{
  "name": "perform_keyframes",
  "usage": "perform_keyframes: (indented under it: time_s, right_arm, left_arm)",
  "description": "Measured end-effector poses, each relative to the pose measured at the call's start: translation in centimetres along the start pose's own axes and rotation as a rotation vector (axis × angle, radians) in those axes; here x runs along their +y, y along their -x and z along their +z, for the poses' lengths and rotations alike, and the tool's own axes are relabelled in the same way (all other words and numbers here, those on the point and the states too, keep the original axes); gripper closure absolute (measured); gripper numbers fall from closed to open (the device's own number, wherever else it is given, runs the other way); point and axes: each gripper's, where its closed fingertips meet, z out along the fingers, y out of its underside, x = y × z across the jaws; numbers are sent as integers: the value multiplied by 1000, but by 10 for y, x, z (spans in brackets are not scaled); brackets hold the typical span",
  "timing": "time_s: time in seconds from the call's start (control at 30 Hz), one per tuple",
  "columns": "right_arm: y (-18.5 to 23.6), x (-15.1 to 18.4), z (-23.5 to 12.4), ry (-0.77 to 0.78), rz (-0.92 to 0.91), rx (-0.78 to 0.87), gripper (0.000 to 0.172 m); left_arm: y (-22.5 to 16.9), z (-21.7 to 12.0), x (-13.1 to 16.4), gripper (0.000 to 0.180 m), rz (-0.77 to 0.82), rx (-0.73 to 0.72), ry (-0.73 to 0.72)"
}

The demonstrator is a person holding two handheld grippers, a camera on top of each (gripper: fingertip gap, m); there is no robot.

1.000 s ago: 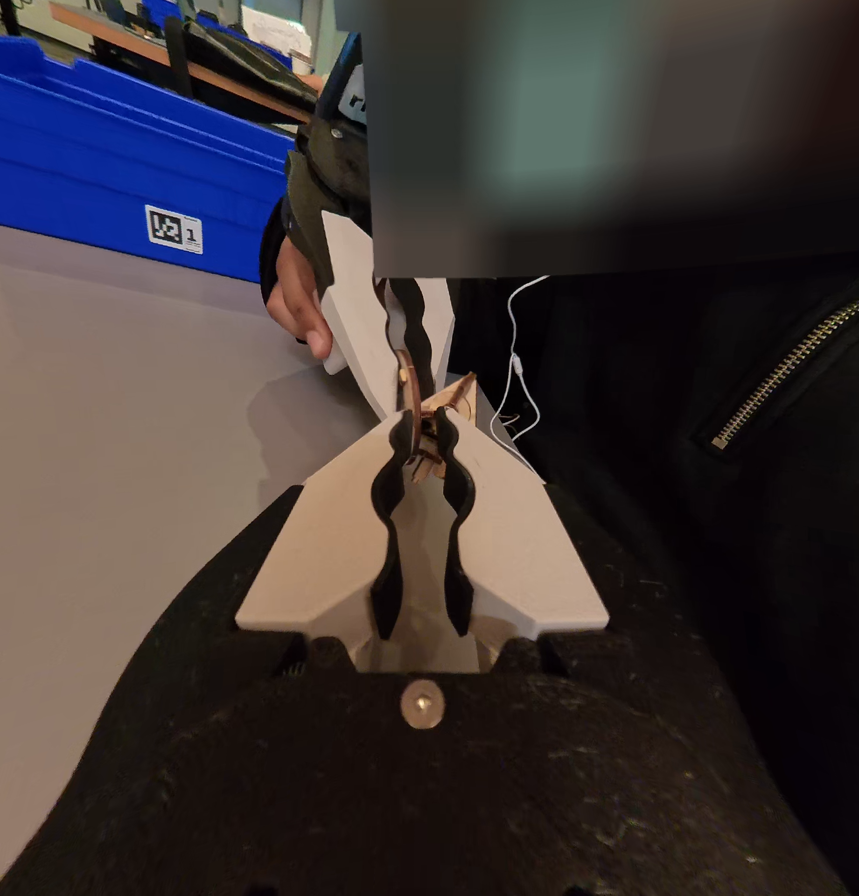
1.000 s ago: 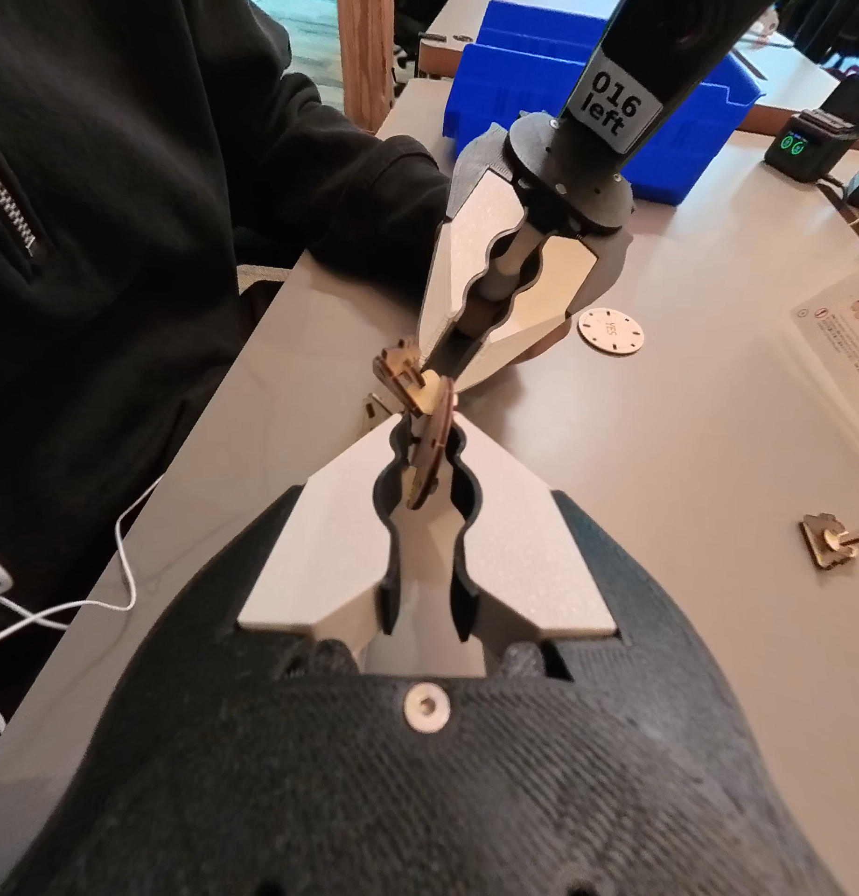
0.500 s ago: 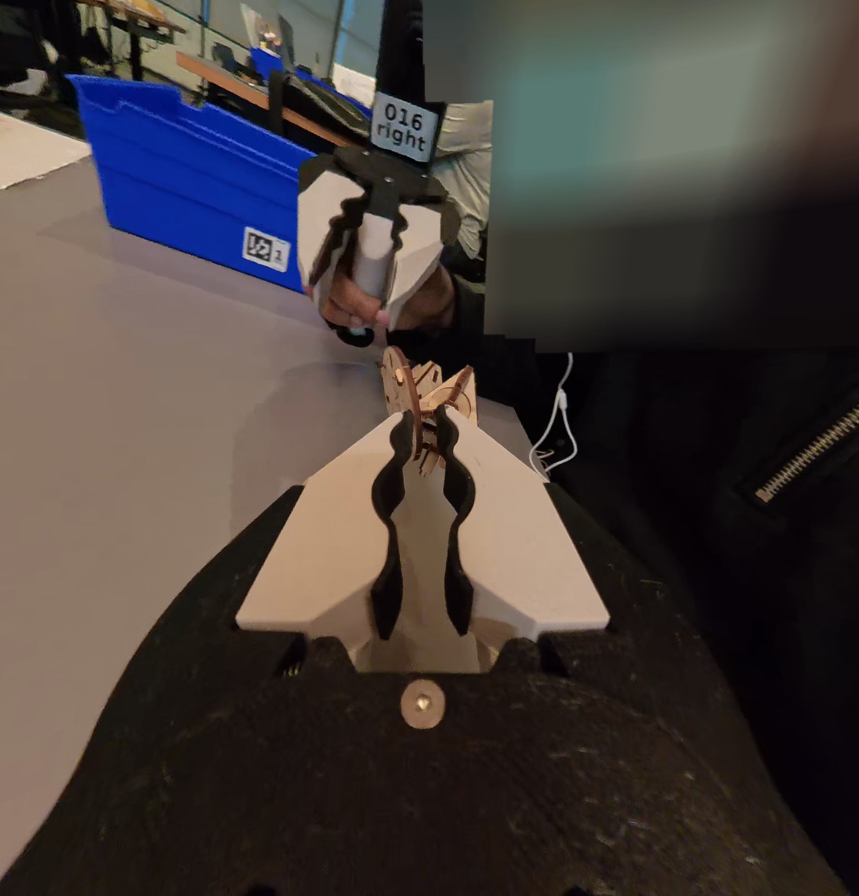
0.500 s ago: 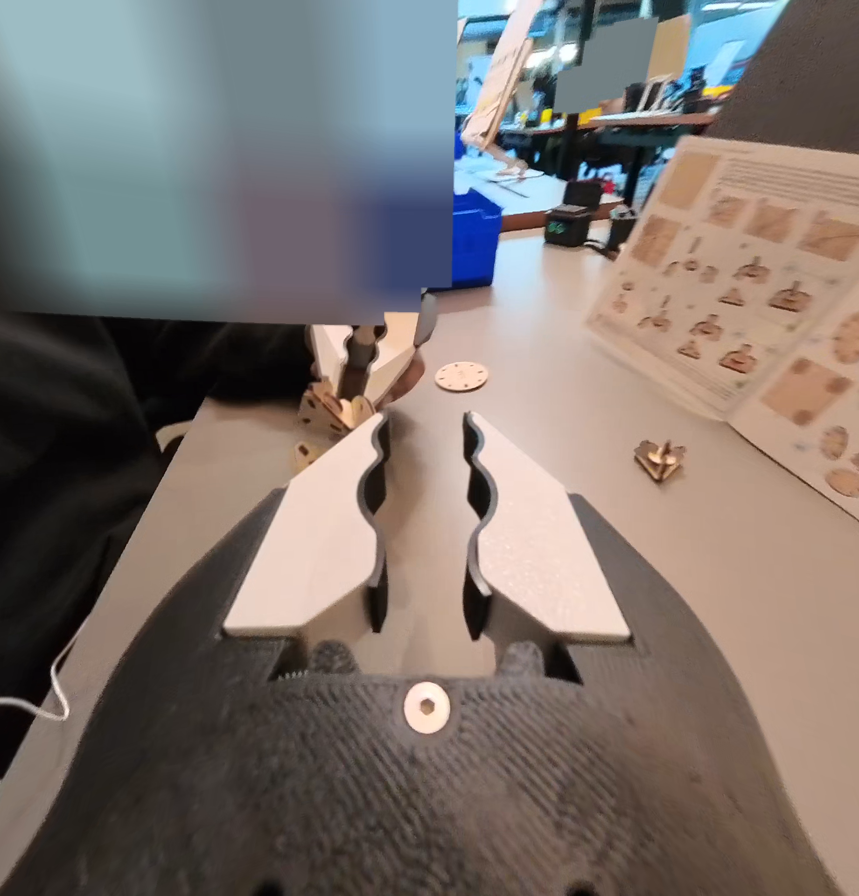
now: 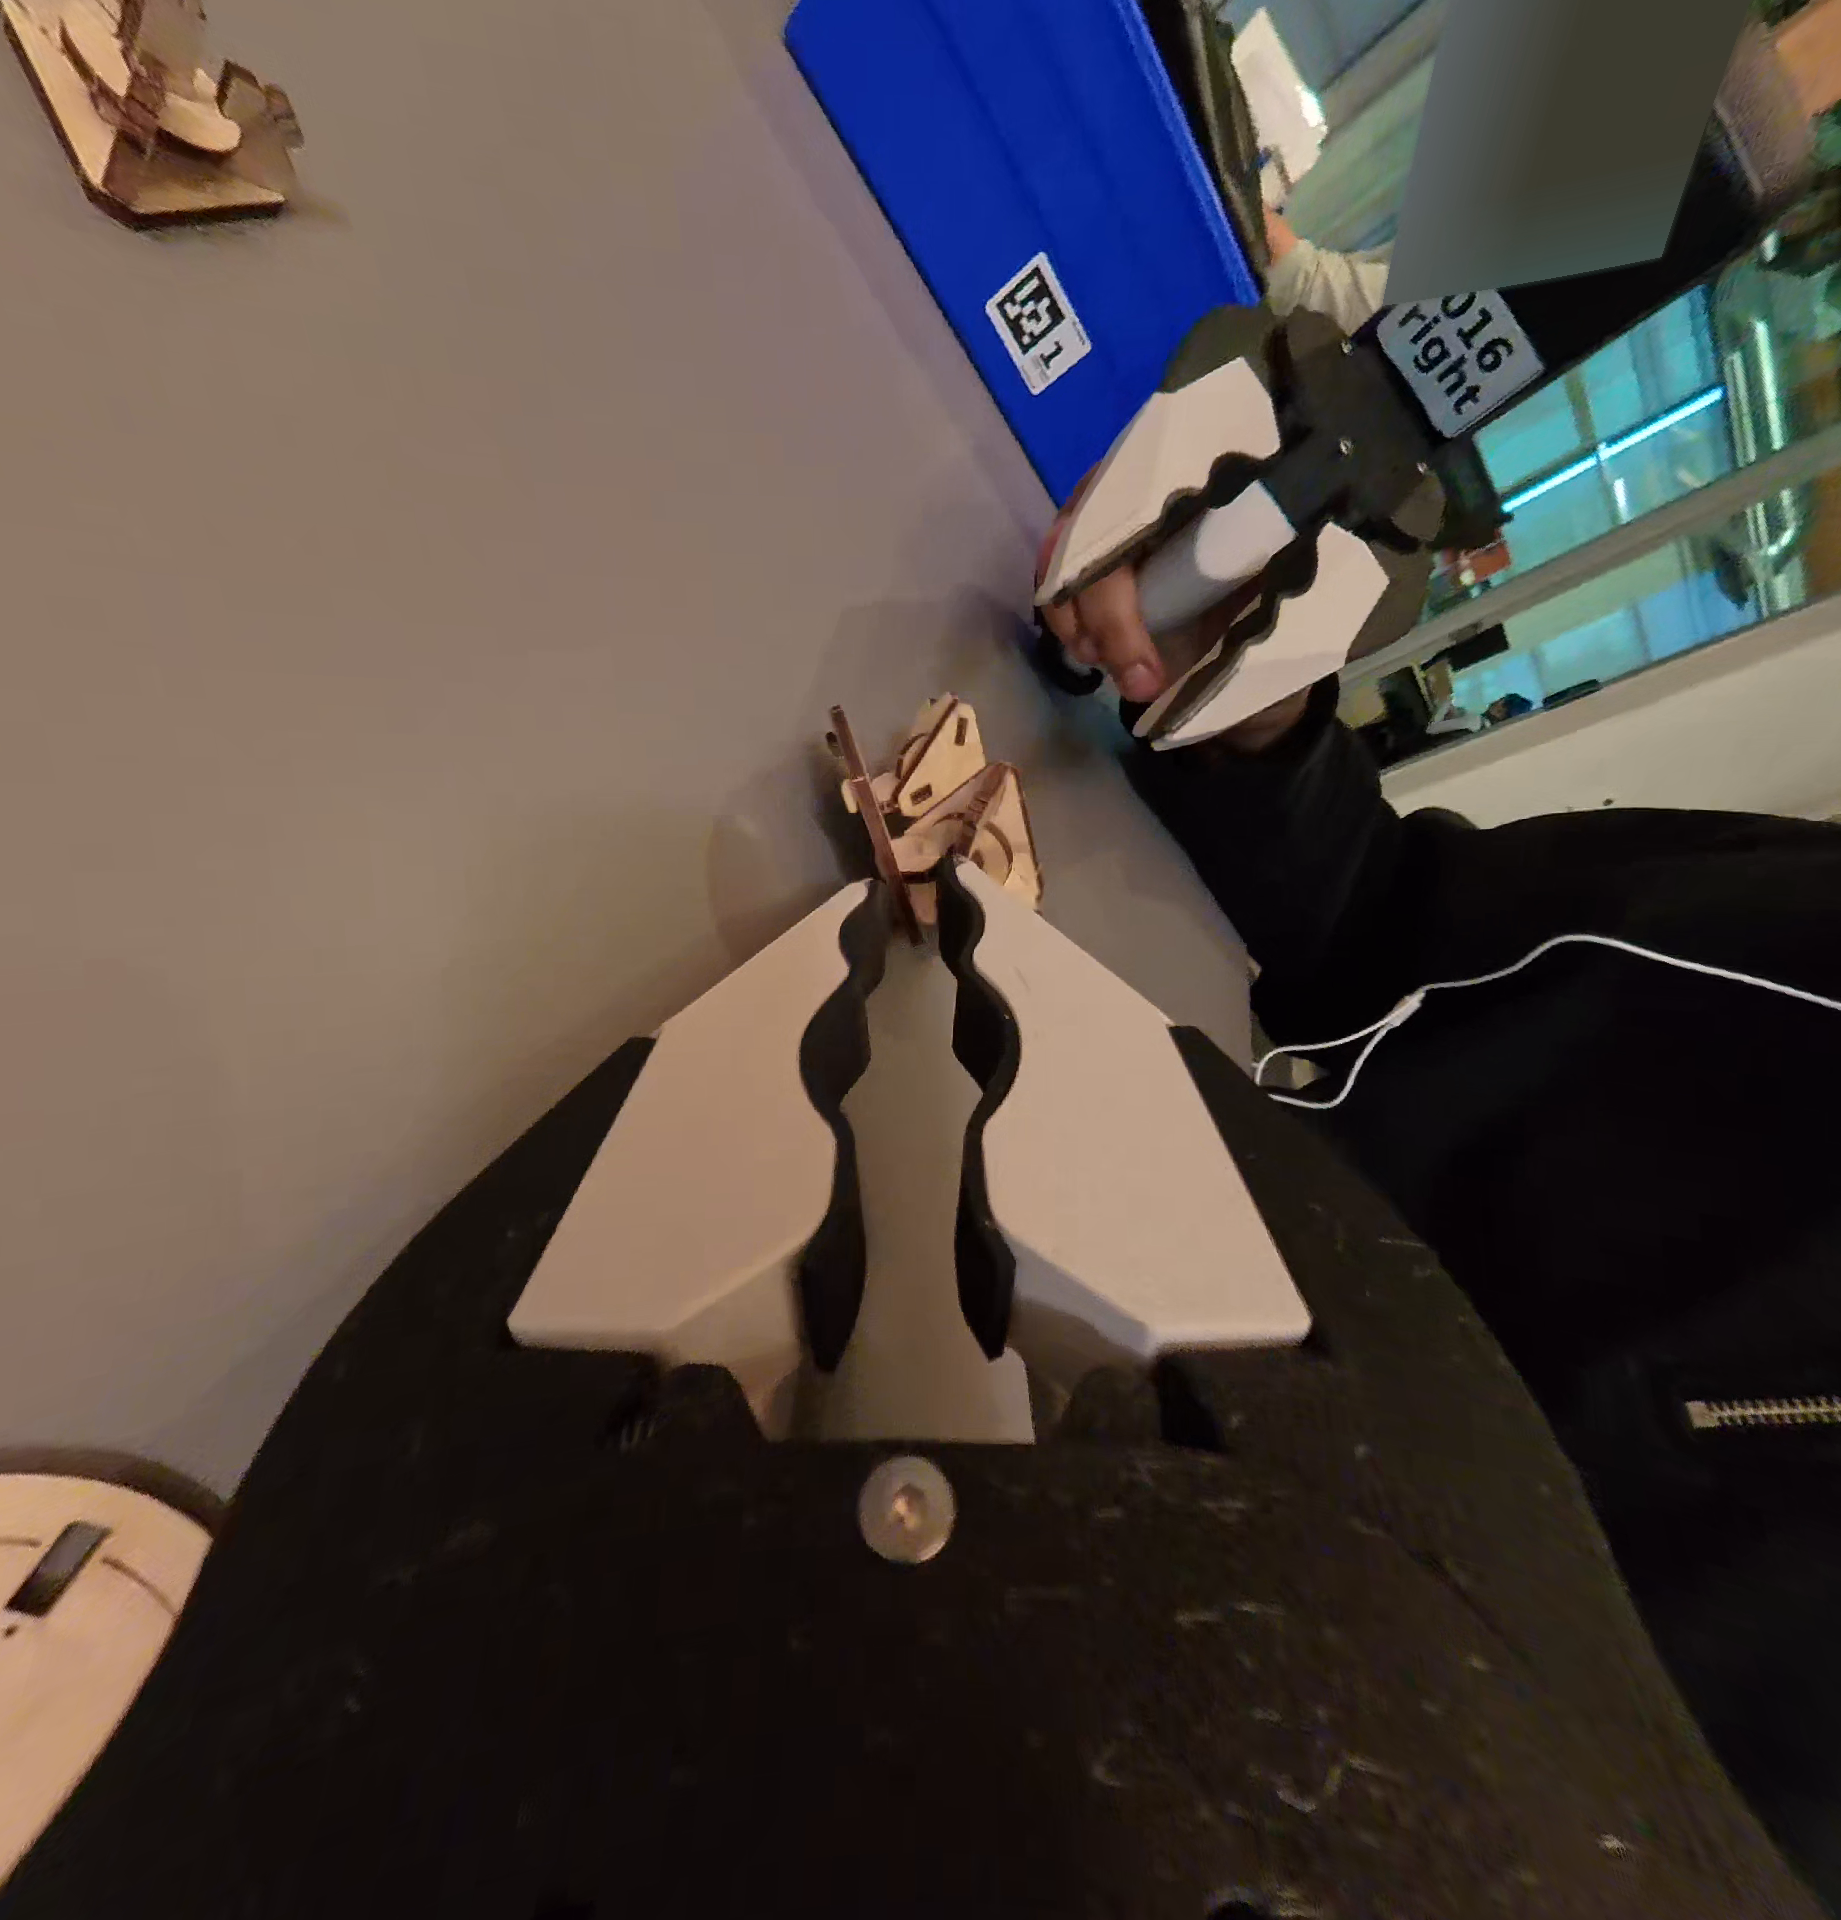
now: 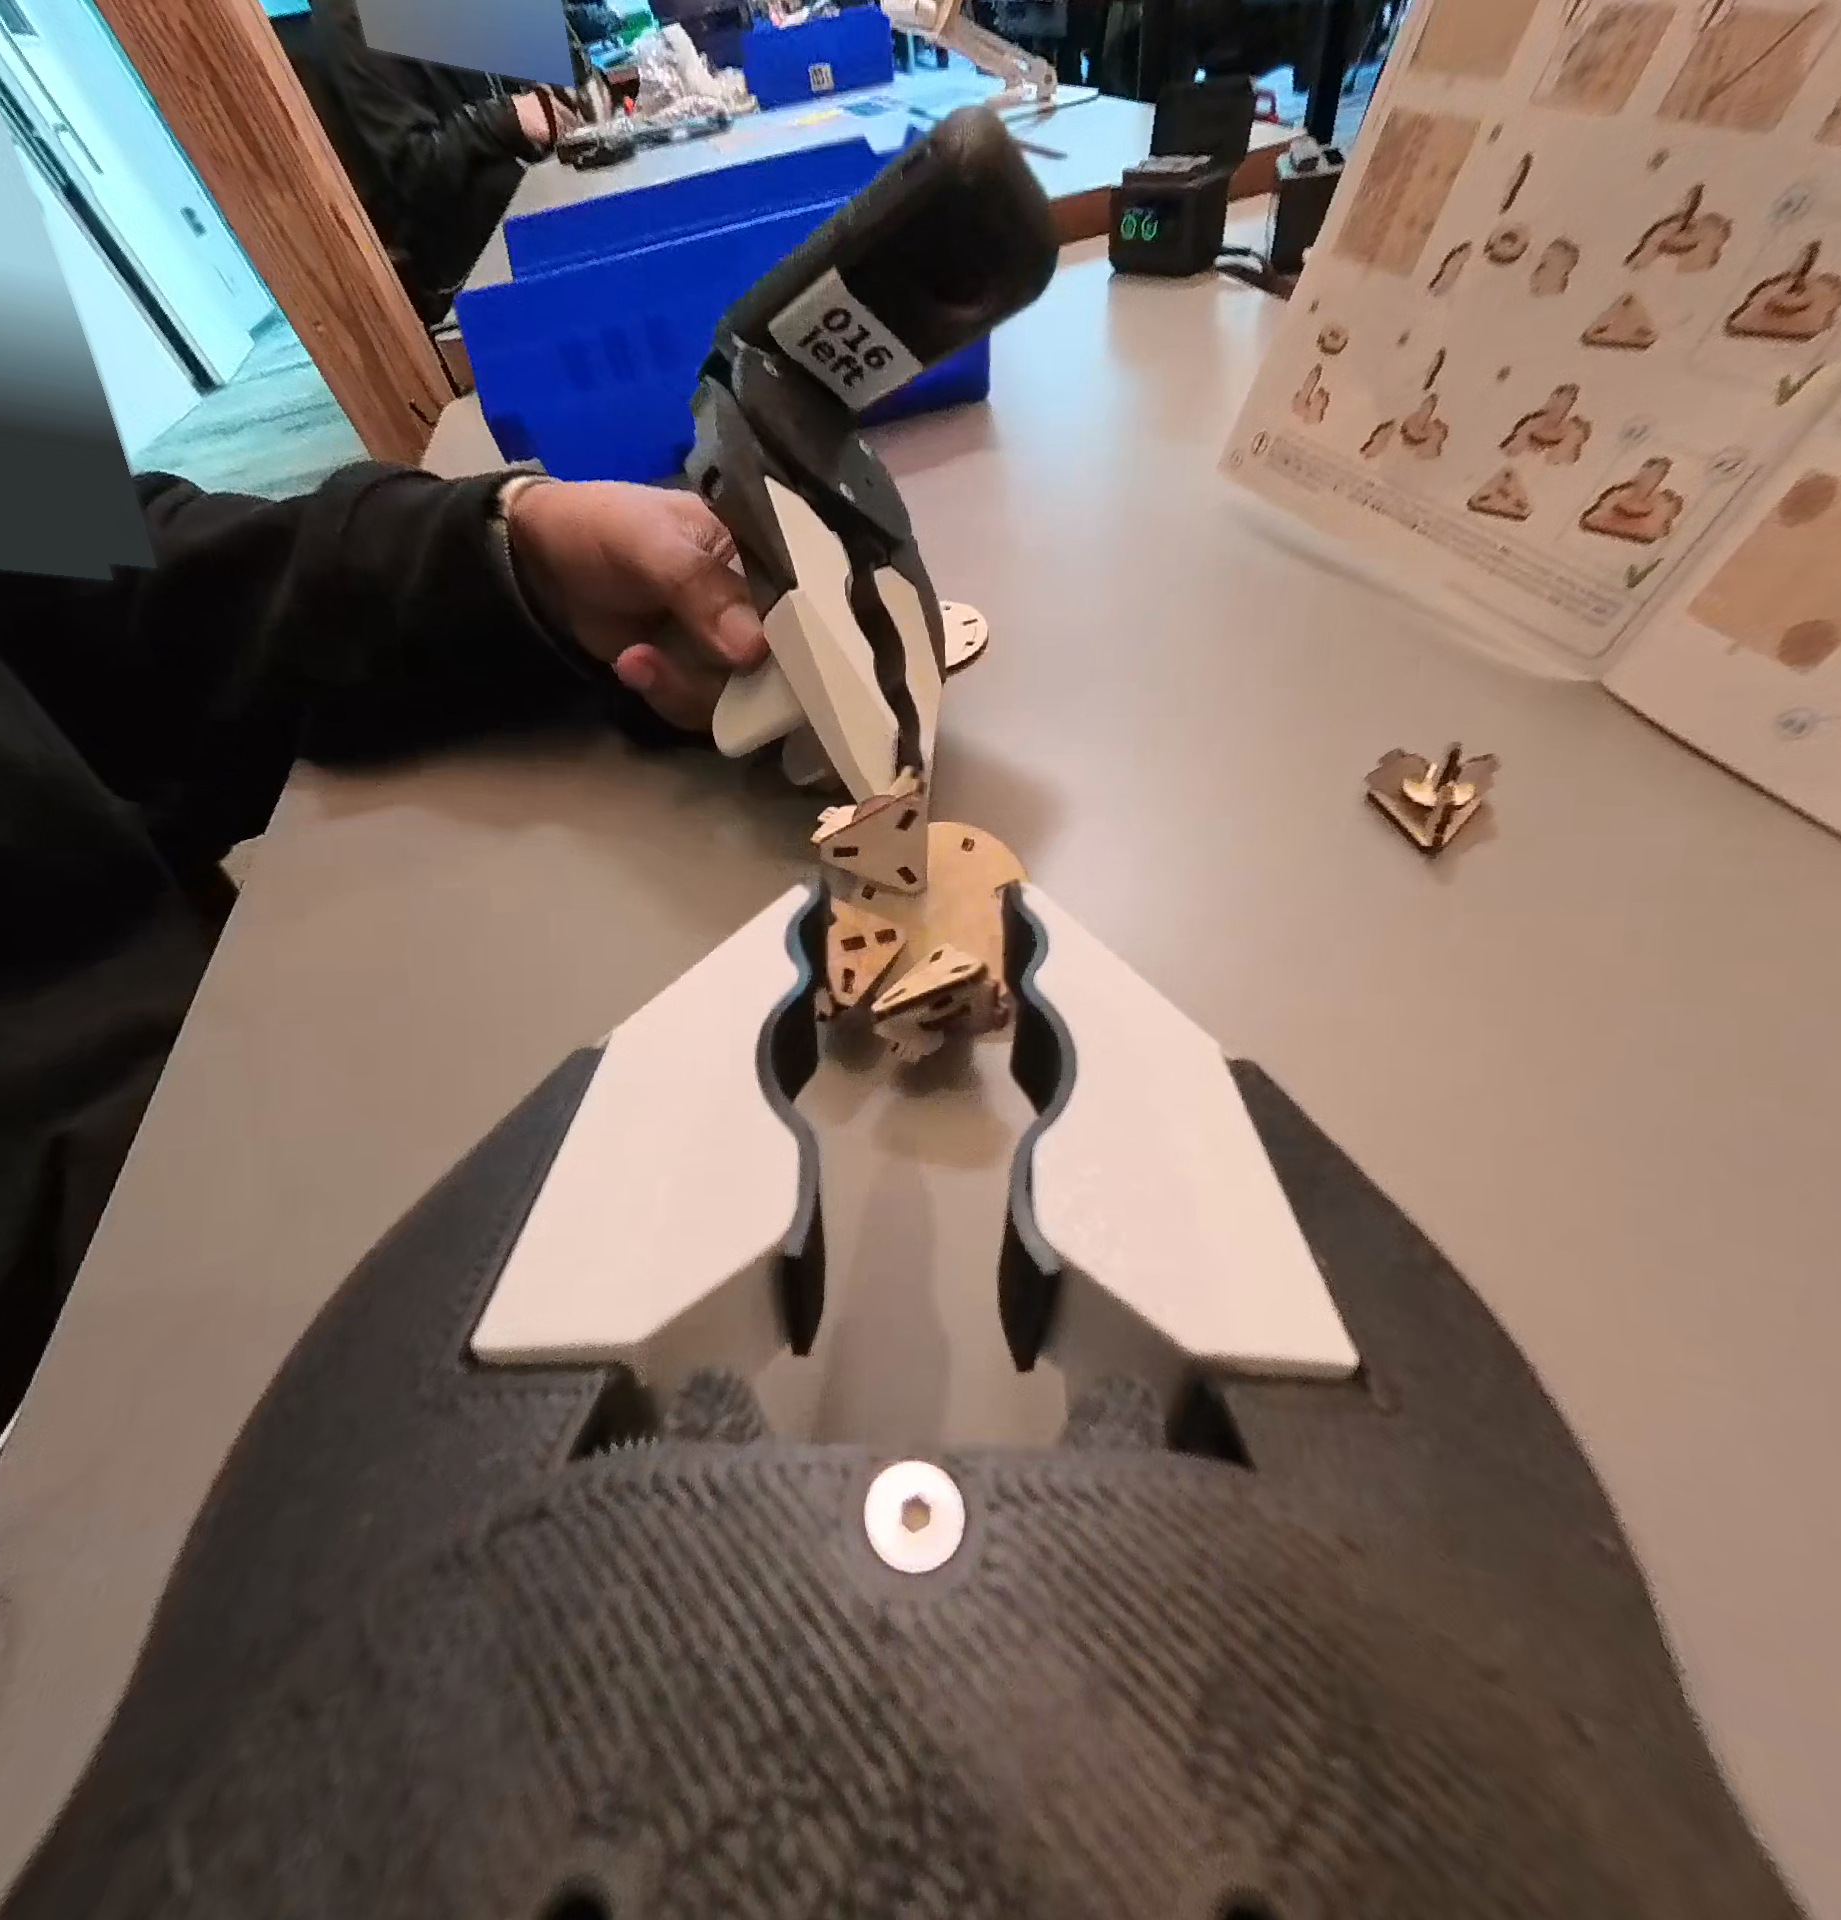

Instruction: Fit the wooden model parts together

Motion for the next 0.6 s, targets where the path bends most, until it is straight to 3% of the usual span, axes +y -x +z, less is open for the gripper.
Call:
perform_keyframes:
  time_s: [0.2, 0.3, 0.6]
  right_arm:
    - [-5, -1, -2, -6, -3, 25, 140]
    - [-7, -1, -3, -7, -1, 37, 140]
    - [-10, -1, -2, -6, -31, 68, 141]
  left_arm:
    - [10, -3, 2, 155, 63, -99, 29]
    - [20, -4, 1, 163, 108, -189, 39]
    - [20, -6, 1, 164, 115, -192, 40]
